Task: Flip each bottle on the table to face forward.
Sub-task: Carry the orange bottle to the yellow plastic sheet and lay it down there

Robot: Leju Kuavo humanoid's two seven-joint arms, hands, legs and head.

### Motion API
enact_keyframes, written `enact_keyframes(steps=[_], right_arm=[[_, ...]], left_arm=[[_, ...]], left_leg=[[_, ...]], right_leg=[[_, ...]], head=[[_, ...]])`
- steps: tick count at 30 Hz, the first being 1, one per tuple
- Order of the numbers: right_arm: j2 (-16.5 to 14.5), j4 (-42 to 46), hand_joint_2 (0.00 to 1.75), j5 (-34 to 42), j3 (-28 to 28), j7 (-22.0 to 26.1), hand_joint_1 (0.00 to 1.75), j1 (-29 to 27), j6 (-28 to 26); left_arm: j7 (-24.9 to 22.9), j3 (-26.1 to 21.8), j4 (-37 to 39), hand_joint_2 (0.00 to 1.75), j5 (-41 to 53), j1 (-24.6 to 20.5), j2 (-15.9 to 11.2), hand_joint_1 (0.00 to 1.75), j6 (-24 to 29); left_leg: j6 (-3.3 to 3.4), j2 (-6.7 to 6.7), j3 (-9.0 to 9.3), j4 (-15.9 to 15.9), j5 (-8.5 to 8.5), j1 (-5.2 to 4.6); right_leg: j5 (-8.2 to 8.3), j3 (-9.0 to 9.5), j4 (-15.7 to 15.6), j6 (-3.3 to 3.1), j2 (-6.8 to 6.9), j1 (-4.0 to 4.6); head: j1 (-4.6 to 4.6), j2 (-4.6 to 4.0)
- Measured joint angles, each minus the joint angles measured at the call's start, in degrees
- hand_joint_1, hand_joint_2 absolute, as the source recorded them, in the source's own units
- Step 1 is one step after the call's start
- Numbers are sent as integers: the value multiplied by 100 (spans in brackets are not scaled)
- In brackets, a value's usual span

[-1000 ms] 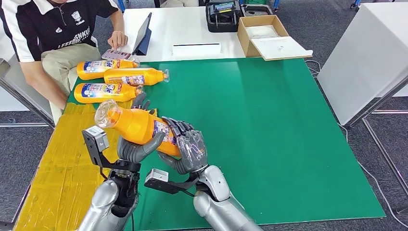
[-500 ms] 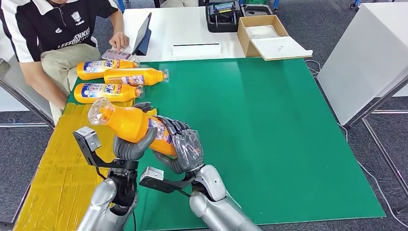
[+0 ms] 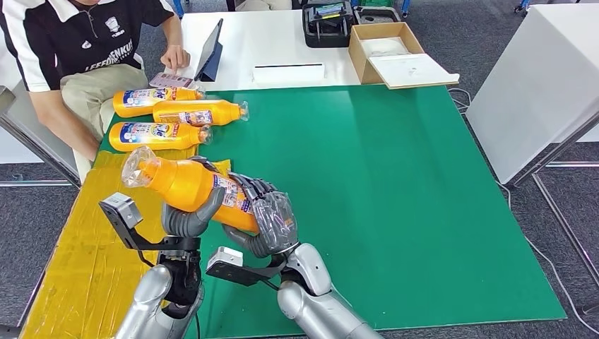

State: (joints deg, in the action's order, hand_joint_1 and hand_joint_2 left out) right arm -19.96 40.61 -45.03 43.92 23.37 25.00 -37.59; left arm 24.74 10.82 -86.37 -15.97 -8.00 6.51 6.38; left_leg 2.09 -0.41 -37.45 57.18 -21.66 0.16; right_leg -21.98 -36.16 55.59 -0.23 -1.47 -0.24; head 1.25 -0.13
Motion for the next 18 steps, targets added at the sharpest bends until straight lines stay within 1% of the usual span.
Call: enact_keyframes(steps=[6,11,12,15,16,18], right_arm=[[0,0,175,20,-35,32,175,-8,0],[31,96,175,412,-85,289,175,-87,0],[53,159,175,512,-81,325,162,-123,1],[158,448,175,748,-66,383,34,-280,18],[211,588,175,817,-63,404,2,-363,27],[345,933,175,992,-88,465,0,-581,46]], left_arm=[[6,-2,22,175,-14,-13,0,175,6],[24,34,34,175,-182,-23,-15,175,116],[36,54,34,175,-216,-23,-27,175,135],[62,119,36,175,-268,-23,-54,175,155],[65,134,37,175,-276,-22,-55,175,165],[84,115,35,175,-293,-16,-58,175,231]], left_leg=[[0,0,0,0,0,0],[0,-1,0,0,0,0],[0,-1,-1,0,-1,0],[0,-5,-2,0,-1,0],[1,-7,-2,0,-1,-1],[1,-8,-2,0,-3,-1]], right_leg=[[0,0,0,0,0,0],[0,0,0,0,0,0],[0,0,0,0,0,0],[0,0,0,0,2,-1],[-1,0,0,0,2,-1],[-1,0,0,1,2,-3]], head=[[0,0],[1,0],[1,0],[0,0],[0,0],[-1,0]])
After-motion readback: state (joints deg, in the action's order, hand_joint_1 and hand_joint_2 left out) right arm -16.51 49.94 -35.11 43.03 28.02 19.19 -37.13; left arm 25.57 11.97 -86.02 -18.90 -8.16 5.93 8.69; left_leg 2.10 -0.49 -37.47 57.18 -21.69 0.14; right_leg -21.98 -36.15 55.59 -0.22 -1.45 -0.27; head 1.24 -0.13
